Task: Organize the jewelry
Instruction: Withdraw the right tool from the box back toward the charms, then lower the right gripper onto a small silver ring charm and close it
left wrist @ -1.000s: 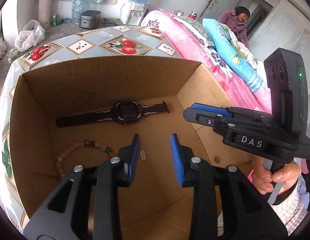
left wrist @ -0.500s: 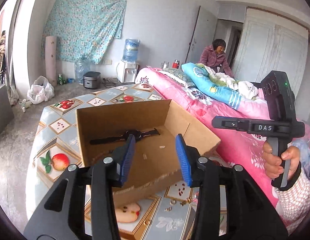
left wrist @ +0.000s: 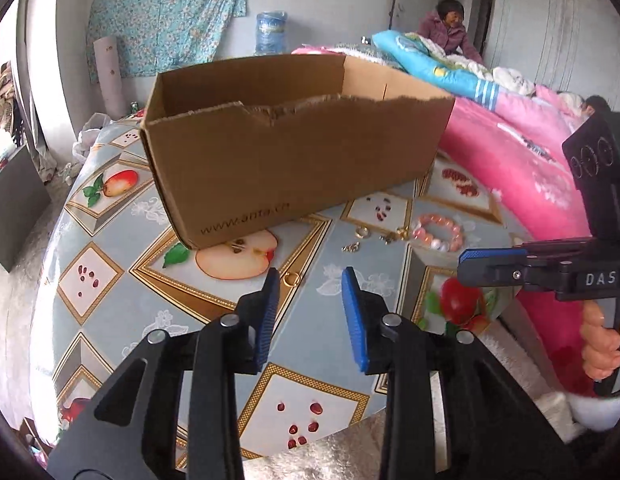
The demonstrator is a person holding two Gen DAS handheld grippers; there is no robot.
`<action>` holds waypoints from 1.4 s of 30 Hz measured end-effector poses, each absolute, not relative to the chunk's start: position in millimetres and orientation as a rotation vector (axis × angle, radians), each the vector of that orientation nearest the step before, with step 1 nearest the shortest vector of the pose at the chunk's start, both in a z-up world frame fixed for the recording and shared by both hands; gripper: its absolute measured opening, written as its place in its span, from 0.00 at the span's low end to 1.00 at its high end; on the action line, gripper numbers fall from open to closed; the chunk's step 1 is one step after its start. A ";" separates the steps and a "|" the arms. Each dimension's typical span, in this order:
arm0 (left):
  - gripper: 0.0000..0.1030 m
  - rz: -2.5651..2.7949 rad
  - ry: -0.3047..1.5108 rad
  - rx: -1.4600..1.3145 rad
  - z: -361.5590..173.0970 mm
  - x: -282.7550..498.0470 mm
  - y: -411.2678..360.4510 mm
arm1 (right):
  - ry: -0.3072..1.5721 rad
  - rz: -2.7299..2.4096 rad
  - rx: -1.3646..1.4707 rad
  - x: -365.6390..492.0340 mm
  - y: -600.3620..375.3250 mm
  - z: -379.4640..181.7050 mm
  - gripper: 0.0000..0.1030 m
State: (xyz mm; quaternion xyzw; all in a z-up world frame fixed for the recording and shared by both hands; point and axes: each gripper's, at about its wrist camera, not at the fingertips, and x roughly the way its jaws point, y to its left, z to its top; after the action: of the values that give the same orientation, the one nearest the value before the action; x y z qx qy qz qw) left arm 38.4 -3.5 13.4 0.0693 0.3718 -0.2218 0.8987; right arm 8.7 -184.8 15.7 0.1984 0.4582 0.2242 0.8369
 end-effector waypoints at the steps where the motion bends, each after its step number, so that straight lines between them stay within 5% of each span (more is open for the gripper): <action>1: 0.25 -0.447 0.769 0.180 8.7 39.8 -7.1 | 0.974 0.476 0.424 8.4 -183.3 13.5 0.20; 6: 0.11 -0.420 0.802 0.277 -5.9 52.8 -11.1 | 0.974 0.487 0.424 16.8 -183.0 12.3 0.20; 42: 0.10 -0.689 0.807 0.341 -15.1 83.3 -6.8 | 1.021 0.536 0.429 42.7 -157.6 -1.4 0.20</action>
State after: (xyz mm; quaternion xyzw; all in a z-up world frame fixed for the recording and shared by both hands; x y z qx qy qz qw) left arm 83.3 -6.8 -15.1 0.1620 0.3829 -0.3271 0.8486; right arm 42.7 -157.6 -1.4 0.2012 0.4791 0.2516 0.8165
